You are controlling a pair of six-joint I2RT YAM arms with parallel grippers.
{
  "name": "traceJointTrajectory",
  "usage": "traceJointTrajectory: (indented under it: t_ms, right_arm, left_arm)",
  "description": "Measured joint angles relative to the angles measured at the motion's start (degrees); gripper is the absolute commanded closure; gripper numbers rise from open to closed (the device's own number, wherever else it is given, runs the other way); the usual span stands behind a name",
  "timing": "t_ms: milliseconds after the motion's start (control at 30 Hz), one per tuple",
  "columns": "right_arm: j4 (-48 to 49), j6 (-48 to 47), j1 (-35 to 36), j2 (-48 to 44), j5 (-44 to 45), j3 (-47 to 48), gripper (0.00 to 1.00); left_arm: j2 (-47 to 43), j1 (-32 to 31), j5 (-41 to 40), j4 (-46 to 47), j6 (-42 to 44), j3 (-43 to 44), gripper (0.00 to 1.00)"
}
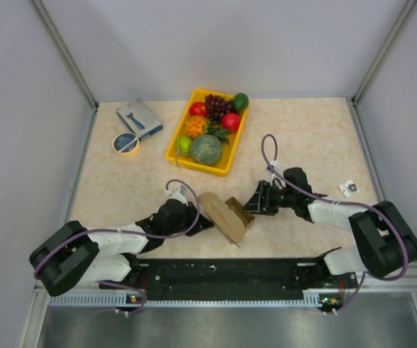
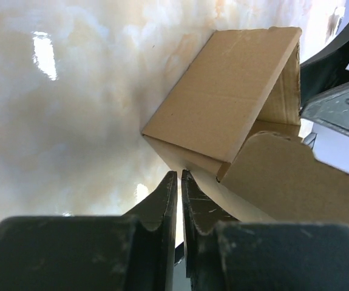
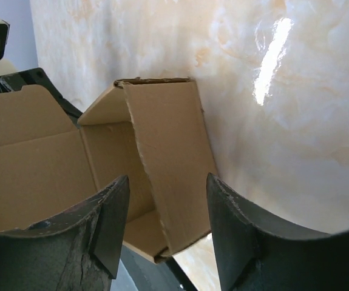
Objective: Fold the paper box
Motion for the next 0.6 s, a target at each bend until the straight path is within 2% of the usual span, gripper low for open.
traceJointTrajectory:
  t_ms: [100,267,400,533,567,600]
  right_arm:
    - [1.1,1.3,0.7,0.0,0.1,-0.8,0.51]
    - [4.3,4.7,4.4,-0.3,2.1,-2.4,0.61]
    - [5.9,9.0,6.6,-2.3,7.2,-4.9,0.6]
    - [5.5,12.7,8.3,-6.8,13.3,-7.2,0.54]
    - [4.8,13.1,8.5,-7.9,14.3,-7.4,0.52]
    - [4.0,13.5,8.8,-9.1,15.1,-7.4,0.49]
  left_arm:
    - [0.7,0.0,0.0,0.2,0.0,1.1,0.89]
    - [2.5,0.0,-0.5,0.2,0.3,2.9,0.9]
    - [4.6,0.0,-0.9,-0.6,1.2,4.9,0.9]
    - [5.5,0.4,-1.6,-1.3,2.2,6.3,0.81]
    - [5.4,0.5,-1.8,-1.7,2.4,6.5,0.71]
    - [4.9,0.7,-2.2,-2.6,2.8,6.7,0.66]
